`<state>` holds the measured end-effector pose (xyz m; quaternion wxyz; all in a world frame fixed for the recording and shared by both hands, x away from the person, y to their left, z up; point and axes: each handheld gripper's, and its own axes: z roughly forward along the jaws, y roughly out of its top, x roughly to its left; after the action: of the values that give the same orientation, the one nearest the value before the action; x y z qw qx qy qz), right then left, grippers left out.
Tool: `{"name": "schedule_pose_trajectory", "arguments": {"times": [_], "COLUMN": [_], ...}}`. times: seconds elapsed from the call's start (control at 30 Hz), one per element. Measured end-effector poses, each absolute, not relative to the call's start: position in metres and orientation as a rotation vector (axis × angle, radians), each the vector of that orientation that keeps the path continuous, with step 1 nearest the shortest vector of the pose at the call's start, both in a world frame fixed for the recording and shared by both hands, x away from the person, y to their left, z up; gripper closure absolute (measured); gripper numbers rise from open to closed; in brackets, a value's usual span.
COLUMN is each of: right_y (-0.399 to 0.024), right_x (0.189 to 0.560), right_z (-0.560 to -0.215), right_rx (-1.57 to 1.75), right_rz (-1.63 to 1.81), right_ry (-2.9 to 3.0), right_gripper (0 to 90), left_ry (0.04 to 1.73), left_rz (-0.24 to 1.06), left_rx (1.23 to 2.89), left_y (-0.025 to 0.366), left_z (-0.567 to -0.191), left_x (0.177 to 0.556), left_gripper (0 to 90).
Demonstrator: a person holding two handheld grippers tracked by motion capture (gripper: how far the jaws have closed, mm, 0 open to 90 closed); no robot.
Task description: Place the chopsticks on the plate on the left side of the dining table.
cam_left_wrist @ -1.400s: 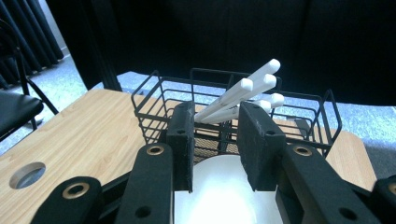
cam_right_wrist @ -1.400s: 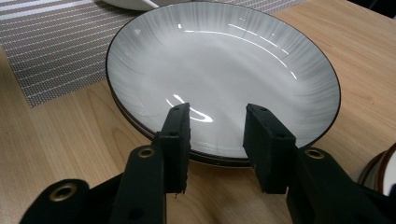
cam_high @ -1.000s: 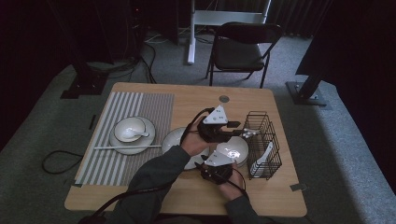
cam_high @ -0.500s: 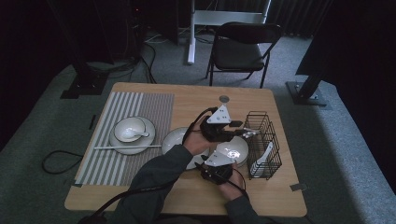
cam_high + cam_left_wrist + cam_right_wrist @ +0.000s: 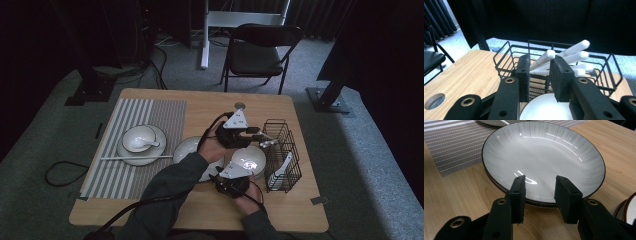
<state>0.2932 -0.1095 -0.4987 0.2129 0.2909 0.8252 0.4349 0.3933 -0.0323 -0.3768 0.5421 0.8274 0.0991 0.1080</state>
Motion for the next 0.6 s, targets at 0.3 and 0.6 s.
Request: {"name": "schedule_pose_trajectory", "arguments": {"times": [0.3, 0.6], "right_y": [-0.111, -0.112], "right_x": [0.293, 0.293], "right_z": [-0.499, -0.499], "right_rx": [0.798, 0.802], "right_rz": [1.208, 1.207], "right_ry": [2.288, 2.288], "right_gripper": [60.4, 60.4], "left_ry": [0.265, 0.288], "left_rz": [0.239, 0.217], "left_rx": [1.958, 1.960], "left_y": [-0.042, -0.049], "left_z": [-0.383, -0.392], "left_x": [0.410, 0.420], "left_gripper": [75.1, 78.0]}}
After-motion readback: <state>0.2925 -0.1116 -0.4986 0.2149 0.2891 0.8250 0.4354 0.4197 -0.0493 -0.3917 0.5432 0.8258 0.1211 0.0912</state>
